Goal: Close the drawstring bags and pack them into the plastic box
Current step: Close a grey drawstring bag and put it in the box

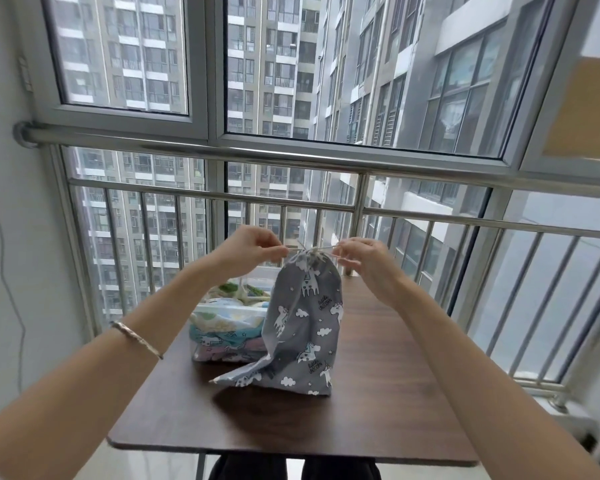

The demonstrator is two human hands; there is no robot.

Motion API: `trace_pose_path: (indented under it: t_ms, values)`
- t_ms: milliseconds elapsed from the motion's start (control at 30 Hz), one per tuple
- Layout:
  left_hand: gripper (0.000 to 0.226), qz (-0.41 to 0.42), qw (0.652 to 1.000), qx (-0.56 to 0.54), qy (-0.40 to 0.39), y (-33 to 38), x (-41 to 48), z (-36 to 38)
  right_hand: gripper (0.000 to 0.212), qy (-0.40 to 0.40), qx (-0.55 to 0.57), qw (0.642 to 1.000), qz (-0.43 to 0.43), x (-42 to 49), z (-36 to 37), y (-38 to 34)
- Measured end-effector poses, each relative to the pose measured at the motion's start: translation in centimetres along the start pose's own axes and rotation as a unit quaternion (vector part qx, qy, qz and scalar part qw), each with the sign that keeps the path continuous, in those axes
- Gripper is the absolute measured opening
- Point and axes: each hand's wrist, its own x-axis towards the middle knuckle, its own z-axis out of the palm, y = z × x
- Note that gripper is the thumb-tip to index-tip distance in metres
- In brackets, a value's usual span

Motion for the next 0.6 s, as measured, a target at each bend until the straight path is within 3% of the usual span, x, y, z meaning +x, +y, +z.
trace_pose_path:
  t_ms: [100, 133, 333, 467, 600]
  values:
    - [0.015, 0.048, 0.974, 0.202, 0.093, -0.3, 0.1, 0.9, 0.032, -0.056, 0.052, 0.996, 0.047, 0.5, 0.4, 0.2]
    - [0.018, 0.060, 0.965, 0.221, 0.126, -0.2, 0.1, 1.2, 0.033, -0.064, 0.048, 0.995, 0.060, 0.8, 0.6, 0.2]
    - [0.020, 0.076, 0.968, 0.159, 0.180, 0.0, -0.5, 3.1, 0.025, -0.097, -0.099, 0.980, 0.146, 1.8, 1.9, -0.8]
    - [0.015, 0.102, 0.972, 0.101, 0.186, -0.2, -0.7, 3.8, 0.036, -0.138, -0.190, 0.947, 0.221, 1.9, 2.8, -1.3]
    - [0.018, 0.118, 0.975, 0.049, 0.181, -0.2, -0.9, 4.2, 0.030, -0.160, -0.198, 0.938, 0.235, 1.8, 3.3, -1.7]
